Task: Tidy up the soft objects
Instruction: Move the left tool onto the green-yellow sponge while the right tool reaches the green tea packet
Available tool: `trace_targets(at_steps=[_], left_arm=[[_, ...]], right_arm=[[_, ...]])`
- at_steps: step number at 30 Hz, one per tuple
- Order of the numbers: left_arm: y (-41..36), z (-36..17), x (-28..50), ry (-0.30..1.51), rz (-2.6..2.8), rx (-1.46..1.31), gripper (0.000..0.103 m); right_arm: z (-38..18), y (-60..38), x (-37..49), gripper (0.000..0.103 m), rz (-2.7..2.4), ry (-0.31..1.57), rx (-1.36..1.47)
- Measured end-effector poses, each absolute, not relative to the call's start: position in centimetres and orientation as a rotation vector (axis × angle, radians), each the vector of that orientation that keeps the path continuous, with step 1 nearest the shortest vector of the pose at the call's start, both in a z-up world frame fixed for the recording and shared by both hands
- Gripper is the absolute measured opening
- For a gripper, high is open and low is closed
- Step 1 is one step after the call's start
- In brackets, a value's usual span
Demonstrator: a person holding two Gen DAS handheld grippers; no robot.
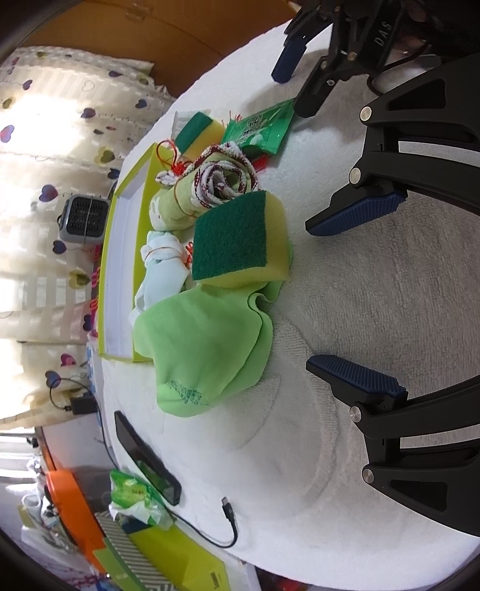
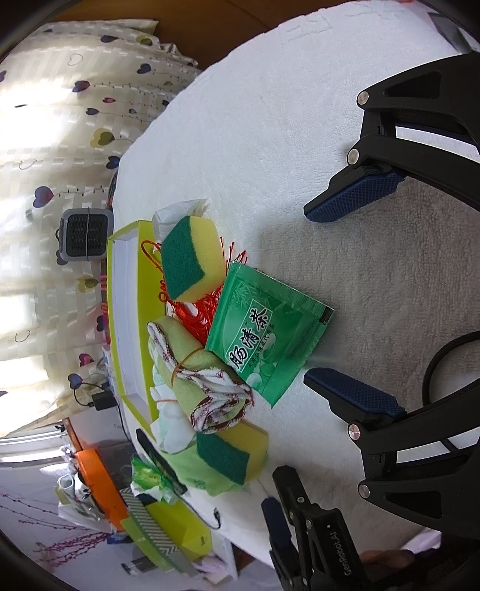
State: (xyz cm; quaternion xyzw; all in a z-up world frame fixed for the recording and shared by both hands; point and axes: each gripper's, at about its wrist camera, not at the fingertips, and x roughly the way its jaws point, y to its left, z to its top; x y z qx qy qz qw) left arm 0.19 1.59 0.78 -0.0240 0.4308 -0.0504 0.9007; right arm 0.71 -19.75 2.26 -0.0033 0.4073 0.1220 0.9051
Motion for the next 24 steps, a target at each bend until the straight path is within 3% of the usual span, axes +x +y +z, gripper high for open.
trace_targets(at_steps=[12, 24], left_arm=[[0.5, 3.5, 1.1, 0.824, -0.255, -0.093, 0.066], [0.3, 2.3, 3.4, 0.883, -0.212, -0.113, 0.066]], right_arm=[[3.6, -19.3, 1.8, 0.081, 0.262, 0.801, 0.027], [2.5, -17.6, 4.0, 0.081, 0.300, 0.858, 0.015]])
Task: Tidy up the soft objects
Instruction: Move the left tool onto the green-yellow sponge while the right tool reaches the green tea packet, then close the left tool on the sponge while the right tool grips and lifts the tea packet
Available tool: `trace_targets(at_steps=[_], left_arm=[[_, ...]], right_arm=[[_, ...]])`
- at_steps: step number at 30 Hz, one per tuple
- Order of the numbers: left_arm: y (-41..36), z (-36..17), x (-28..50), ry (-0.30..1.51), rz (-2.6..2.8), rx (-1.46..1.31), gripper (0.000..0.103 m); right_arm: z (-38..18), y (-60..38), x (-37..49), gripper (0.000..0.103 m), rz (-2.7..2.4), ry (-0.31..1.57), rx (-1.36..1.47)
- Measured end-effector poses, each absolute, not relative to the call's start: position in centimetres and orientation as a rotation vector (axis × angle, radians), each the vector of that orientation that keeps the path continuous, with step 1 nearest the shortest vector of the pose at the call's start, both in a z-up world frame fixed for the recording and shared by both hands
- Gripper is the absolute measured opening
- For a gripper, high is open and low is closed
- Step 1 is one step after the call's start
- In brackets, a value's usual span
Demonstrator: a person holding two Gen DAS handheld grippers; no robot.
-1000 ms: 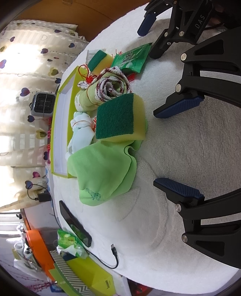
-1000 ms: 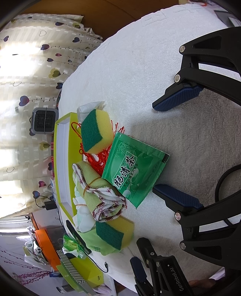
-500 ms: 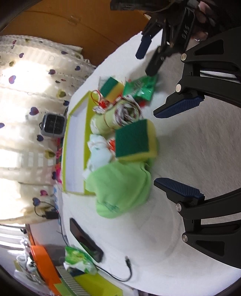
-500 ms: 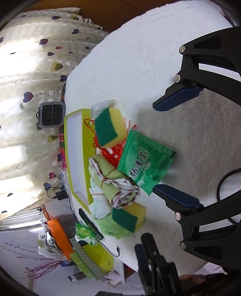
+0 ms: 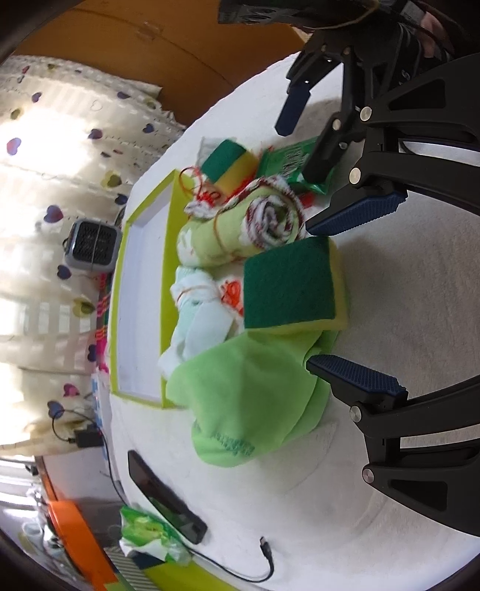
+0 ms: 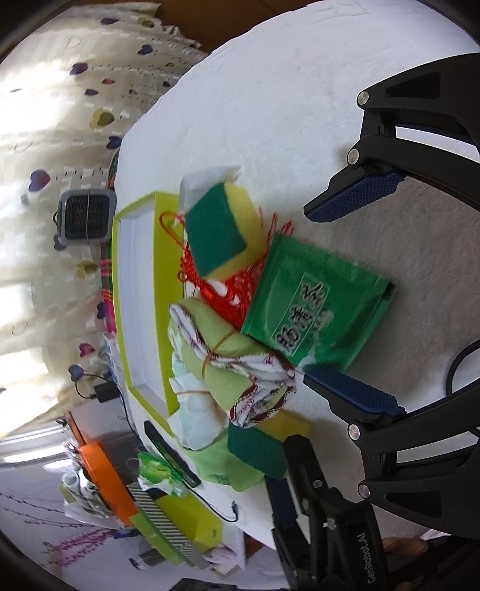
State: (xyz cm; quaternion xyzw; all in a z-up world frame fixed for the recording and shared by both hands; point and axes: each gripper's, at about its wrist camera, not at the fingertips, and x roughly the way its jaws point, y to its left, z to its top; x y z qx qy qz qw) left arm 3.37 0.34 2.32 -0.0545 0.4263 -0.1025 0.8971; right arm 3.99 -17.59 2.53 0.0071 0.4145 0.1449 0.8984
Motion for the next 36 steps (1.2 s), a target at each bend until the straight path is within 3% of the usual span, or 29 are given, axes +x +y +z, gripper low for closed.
trace_targets(at_steps=[13, 19, 34, 36], left_arm=[[0.9, 1.6, 4.4, 0.916, -0.228, -0.142, 0.066], [0.7, 1.5, 4.6, 0.912, -0.247, -0.153, 0.053], [1.3, 1.5, 4.1, 0.886, -0.261, -0.191, 0.048], [1.4, 1.5, 4.0, 0.885, -0.260, -0.193, 0.048]], right_arm=[[1.9, -18.2, 4.8, 0.079, 0.252, 0.890, 0.031], [2.0, -19.0, 4.5, 0.066, 0.243, 0.868, 0.061], [2.0, -21.1, 3.7, 0.028, 0.219, 0.827, 0.138], [2.0, -21.4, 3.5, 0.017, 0.218, 0.820, 0.150]])
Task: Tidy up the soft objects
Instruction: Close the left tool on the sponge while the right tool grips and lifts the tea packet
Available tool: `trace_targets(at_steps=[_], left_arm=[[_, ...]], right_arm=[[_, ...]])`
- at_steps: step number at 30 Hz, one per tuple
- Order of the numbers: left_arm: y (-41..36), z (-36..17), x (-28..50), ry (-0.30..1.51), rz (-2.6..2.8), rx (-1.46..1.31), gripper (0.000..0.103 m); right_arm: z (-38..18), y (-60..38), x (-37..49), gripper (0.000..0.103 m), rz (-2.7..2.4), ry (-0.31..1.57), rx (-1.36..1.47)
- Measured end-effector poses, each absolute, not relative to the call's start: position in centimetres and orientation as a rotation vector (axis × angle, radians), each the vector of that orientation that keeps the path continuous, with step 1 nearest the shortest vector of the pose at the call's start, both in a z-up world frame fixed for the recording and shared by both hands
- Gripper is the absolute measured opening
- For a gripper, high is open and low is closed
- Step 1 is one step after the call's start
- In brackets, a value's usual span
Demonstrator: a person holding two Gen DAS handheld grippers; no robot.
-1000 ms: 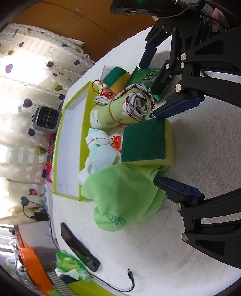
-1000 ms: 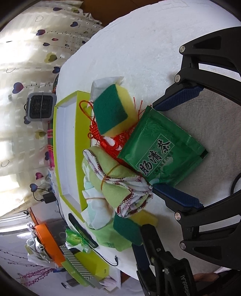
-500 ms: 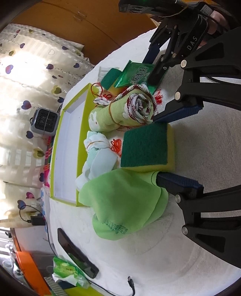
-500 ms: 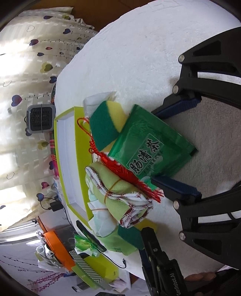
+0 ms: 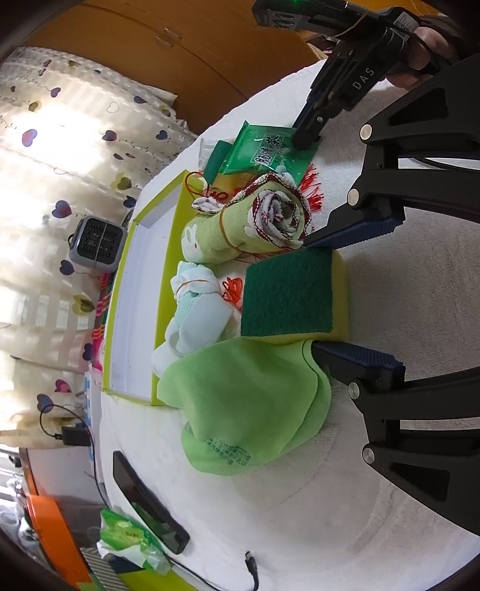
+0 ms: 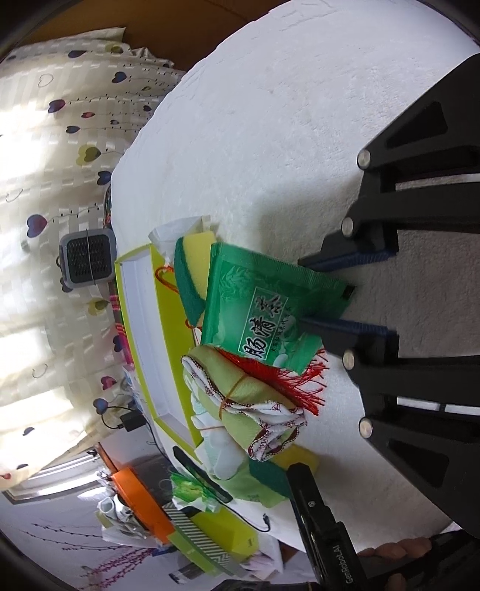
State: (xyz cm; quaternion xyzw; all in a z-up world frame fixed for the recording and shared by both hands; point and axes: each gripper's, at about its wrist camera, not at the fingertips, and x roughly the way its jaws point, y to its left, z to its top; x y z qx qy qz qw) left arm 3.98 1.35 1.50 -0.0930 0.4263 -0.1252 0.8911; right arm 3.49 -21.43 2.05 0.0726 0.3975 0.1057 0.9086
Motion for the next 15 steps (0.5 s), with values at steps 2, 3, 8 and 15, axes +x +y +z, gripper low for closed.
trace_targets(at_steps=[2, 3, 8, 15], left_arm=[[1.4, 1.5, 4.0, 0.884, -0.259, -0.192, 0.048], [1.4, 1.5, 3.9, 0.883, -0.259, -0.192, 0.048], [1.7, 1.7, 3.6, 0.870, -0.251, -0.190, 0.047], [1.8, 2.4, 3.1, 0.842, -0.247, -0.188, 0.047]], right_arm=[[2.2, -21.8, 3.1, 0.015, 0.220, 0.808, 0.161], [2.3, -21.9, 3.0, 0.014, 0.219, 0.803, 0.161], [2.5, -22.6, 2.4, 0.011, 0.220, 0.790, 0.178], [3.4, -23.1, 1.6, 0.006, 0.239, 0.749, 0.185]])
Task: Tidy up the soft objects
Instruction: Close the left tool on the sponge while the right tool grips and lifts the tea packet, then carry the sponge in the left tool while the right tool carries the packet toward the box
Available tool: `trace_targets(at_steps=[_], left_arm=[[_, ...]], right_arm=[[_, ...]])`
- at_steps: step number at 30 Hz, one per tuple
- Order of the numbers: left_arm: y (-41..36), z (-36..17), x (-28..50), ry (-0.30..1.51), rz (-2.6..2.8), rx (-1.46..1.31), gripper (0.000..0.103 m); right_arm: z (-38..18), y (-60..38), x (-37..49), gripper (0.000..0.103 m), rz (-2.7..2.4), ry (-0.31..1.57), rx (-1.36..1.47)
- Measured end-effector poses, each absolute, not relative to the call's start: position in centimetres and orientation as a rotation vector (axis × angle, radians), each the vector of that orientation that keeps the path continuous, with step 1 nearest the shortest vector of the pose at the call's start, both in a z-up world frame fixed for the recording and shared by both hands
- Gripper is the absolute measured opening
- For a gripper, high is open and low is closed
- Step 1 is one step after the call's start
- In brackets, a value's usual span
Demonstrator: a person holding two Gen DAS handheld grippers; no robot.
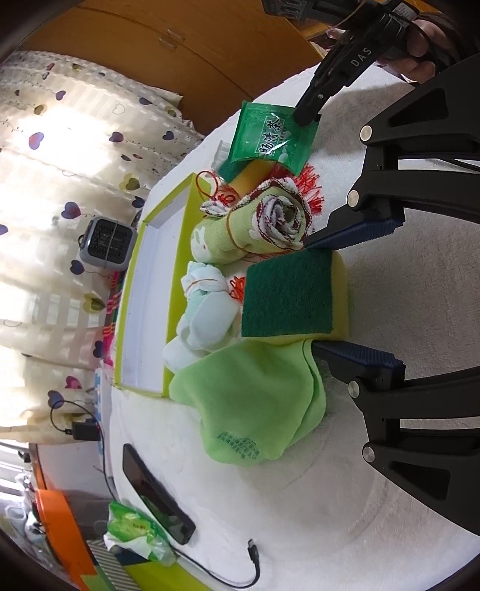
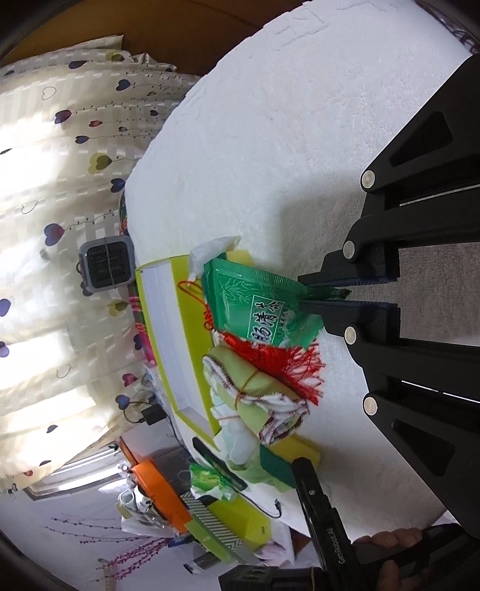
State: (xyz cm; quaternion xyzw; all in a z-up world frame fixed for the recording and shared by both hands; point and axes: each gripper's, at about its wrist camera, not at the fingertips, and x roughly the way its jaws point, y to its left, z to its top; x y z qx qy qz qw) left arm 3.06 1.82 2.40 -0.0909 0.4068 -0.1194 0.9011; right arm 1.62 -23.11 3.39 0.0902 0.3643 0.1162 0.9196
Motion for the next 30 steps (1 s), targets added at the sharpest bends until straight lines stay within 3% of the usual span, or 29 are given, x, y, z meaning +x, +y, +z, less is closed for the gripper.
trace_targets(at_steps=[25, 30], left_arm=[[2.8, 7.4, 2.1, 0.701, -0.324, -0.215, 0.047], [2.1, 6.3, 2.7, 0.752, -0.328, -0.188, 0.047]], right_arm=[[7.2, -23.6, 1.5, 0.002, 0.289, 0.625, 0.186], [7.9, -23.6, 1.7, 0.002, 0.294, 0.600, 0.190]])
